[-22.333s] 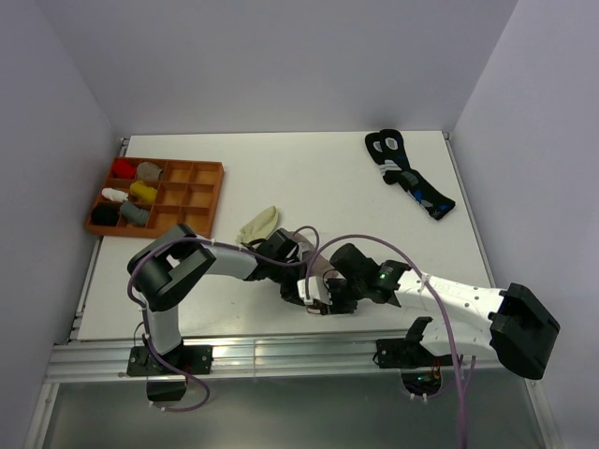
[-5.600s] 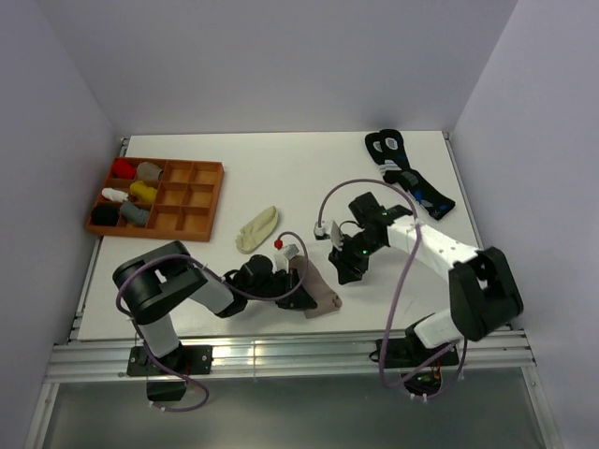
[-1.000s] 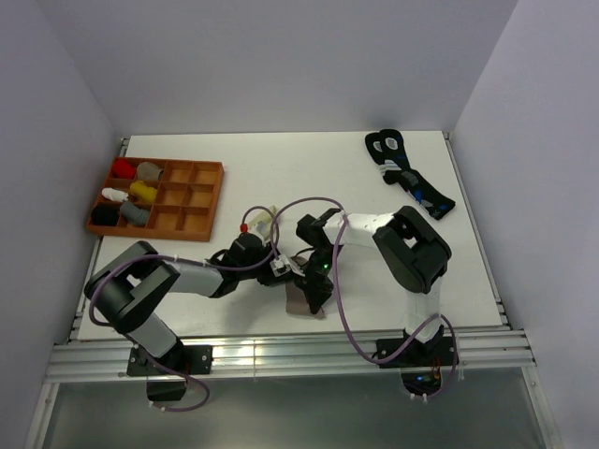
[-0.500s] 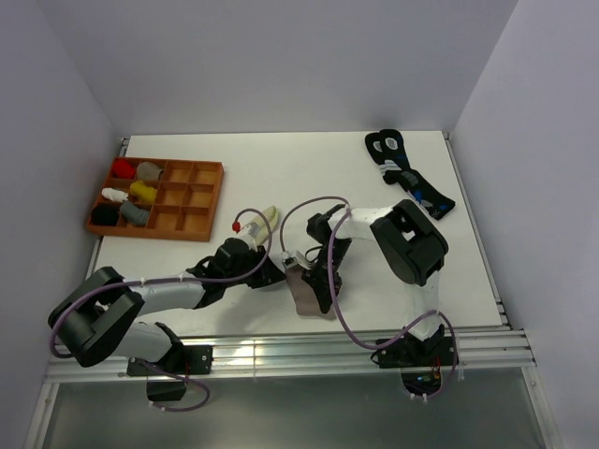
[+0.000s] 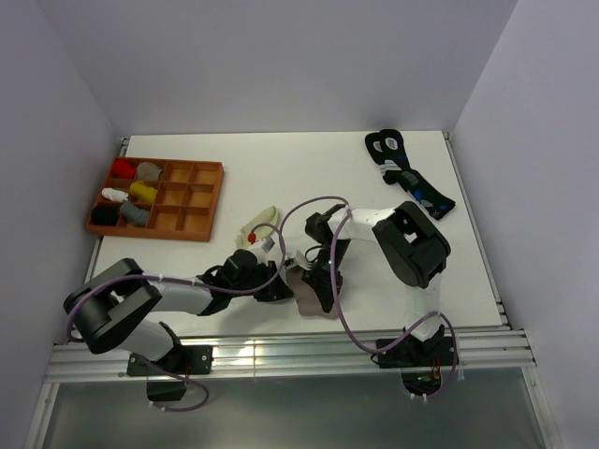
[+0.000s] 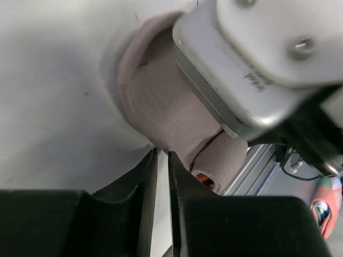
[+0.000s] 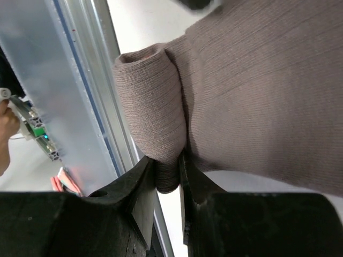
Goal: Roll the socks
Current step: Roll the sock at the center of the board.
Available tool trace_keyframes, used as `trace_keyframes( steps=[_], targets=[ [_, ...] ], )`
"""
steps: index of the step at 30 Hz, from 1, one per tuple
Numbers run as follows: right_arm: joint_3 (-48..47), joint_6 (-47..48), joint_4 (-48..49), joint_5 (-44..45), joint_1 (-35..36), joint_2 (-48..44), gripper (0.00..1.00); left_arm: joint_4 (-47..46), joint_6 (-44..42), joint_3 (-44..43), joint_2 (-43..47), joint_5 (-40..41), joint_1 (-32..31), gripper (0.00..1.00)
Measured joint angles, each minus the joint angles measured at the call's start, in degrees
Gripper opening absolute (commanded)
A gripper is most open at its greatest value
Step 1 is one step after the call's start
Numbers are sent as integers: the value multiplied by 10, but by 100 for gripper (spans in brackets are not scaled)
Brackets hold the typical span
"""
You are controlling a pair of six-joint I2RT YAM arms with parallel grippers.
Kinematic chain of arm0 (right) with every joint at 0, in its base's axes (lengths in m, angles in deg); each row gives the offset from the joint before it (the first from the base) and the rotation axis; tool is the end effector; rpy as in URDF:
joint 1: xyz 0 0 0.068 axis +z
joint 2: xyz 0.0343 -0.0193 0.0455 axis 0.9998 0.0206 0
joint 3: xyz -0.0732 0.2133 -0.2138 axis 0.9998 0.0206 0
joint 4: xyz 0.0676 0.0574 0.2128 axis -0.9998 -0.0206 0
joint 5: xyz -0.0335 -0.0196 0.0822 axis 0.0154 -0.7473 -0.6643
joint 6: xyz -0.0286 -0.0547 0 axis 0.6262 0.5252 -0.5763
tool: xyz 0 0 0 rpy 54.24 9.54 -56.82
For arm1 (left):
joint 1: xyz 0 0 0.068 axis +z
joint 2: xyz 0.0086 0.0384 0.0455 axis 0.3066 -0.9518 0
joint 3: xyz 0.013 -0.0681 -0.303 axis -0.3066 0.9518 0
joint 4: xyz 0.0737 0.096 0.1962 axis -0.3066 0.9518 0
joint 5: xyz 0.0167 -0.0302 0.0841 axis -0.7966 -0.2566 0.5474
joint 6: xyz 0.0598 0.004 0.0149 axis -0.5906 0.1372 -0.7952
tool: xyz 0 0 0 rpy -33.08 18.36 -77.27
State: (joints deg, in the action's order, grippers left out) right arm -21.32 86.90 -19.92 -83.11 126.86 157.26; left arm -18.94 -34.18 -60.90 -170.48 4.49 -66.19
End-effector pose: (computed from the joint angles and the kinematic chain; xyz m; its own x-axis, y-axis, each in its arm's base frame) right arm 0.2096 0.2048 0.1769 -0.3405 -0.9083 -0.2430 -0.7271 0.0905 0.6806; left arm 0.1439 -0.1782 0.1877 -0.8939 -0.1152 -0.4333 0.2671 0.6395 -0.7210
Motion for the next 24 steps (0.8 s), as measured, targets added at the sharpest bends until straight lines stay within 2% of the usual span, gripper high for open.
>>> trace_keyframes(
  steps=[10, 15, 24],
  targets=[
    [2, -41, 13, 52, 5, -23, 11, -77, 22, -45, -112, -5, -27, 16],
    [-6, -43, 6, 53, 5, -12, 11, -83, 37, -45, -116, -3, -28, 23],
    [-33, -34, -22, 45, 2, 20, 10, -67, 68, -41, -104, 5, -27, 27]
  ],
)
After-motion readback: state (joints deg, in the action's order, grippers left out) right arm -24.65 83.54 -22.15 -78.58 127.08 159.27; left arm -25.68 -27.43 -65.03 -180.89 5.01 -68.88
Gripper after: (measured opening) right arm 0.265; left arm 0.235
